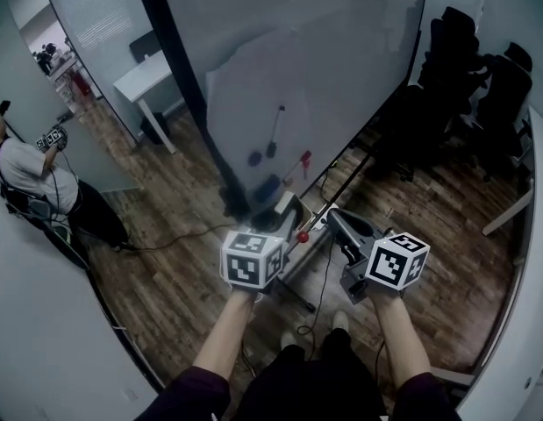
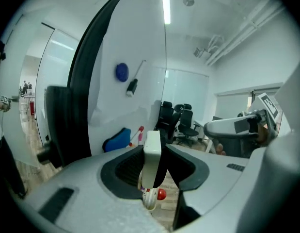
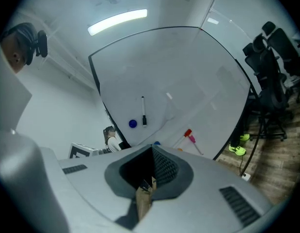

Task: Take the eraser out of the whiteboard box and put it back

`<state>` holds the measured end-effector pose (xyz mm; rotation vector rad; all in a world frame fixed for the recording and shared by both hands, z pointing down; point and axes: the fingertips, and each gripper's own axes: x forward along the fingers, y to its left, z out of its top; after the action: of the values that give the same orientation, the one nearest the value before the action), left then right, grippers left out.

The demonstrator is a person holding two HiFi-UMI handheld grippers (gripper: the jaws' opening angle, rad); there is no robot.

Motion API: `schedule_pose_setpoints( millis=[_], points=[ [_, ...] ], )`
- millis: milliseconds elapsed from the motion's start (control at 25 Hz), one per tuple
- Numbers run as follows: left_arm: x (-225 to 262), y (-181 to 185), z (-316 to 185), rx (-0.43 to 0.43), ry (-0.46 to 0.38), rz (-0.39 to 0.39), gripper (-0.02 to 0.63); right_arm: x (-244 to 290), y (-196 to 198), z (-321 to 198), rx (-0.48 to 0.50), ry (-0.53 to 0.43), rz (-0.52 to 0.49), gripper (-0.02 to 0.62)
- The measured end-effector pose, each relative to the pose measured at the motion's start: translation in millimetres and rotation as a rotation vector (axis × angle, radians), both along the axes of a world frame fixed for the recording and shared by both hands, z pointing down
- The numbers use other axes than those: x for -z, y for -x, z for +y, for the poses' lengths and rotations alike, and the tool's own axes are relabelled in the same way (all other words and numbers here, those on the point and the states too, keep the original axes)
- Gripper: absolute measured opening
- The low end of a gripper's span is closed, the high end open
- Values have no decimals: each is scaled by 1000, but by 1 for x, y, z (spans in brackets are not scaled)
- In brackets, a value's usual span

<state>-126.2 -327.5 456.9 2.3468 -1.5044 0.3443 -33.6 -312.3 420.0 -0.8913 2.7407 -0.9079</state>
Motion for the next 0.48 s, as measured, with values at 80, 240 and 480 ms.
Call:
schedule_pose_setpoints(
  millis=[80, 240, 480],
  points=[
    [19, -3, 2, -7, -34, 8, 133, 9, 0, -2, 6, -15, -10, 3],
    [56, -10, 7, -32, -106, 32, 133, 28, -2, -7, 12, -46, -34, 3],
    [100, -17, 17, -38, -210, 36, 132, 59, -7, -4, 21, -113, -62, 3]
  ],
)
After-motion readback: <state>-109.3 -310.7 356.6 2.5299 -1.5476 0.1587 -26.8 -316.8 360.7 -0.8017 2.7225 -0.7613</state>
